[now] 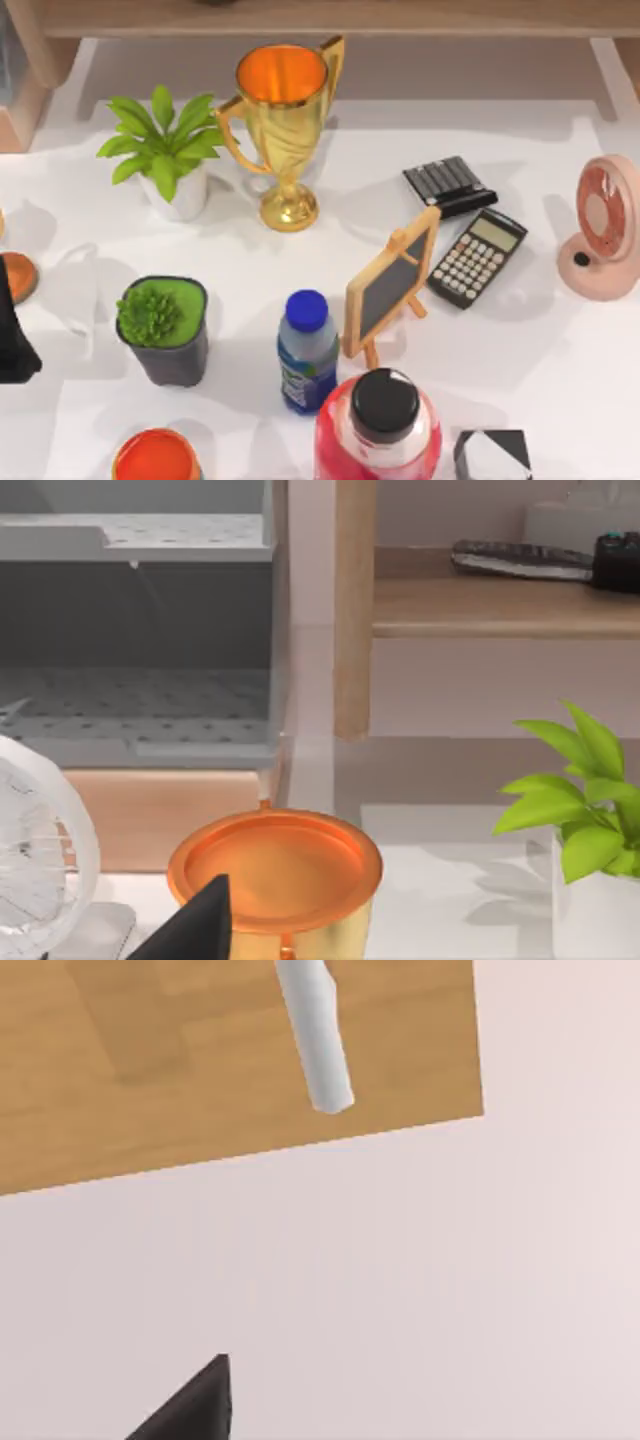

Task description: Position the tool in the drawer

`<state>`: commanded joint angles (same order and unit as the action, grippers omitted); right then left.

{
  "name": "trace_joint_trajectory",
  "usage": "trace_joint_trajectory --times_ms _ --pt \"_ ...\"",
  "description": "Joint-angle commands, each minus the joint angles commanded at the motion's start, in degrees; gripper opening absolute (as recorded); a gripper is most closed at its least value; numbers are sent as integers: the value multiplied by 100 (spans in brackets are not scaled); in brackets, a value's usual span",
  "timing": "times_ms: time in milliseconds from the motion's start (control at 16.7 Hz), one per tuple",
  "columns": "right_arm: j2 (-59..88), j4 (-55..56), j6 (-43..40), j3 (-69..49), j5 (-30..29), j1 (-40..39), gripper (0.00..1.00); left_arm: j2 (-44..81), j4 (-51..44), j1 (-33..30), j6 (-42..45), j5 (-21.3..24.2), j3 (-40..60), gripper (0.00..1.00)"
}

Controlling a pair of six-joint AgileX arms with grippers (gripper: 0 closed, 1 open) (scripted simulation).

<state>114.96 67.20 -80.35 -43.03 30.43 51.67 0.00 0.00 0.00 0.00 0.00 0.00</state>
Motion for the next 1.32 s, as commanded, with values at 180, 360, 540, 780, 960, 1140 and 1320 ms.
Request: trace_joint_trajectory --times_ms 180,360,540,780,960,1140,1320 --pt "92 1252 -444 936 470 -275 100 0 0 0 0 0 0 100" --pt "149 2129 -733 1550 854 -650 100 0 0 0 0 0 0 100" --pt "167 2524 -854 1812 1049 -882 100 0 0 0 0 0 0 100" --pt "167 2528 -855 1814 1050 -884 100 0 0 0 0 0 0 100" --pt "187 2458 -853 1722 993 -936 100 0 0 0 0 0 0 100" --pt "284 2266 -861 1443 775 -1158 100 0 0 0 0 0 0 100" --pt "311 2212 -861 1363 712 -1220 100 0 0 0 0 0 0 100"
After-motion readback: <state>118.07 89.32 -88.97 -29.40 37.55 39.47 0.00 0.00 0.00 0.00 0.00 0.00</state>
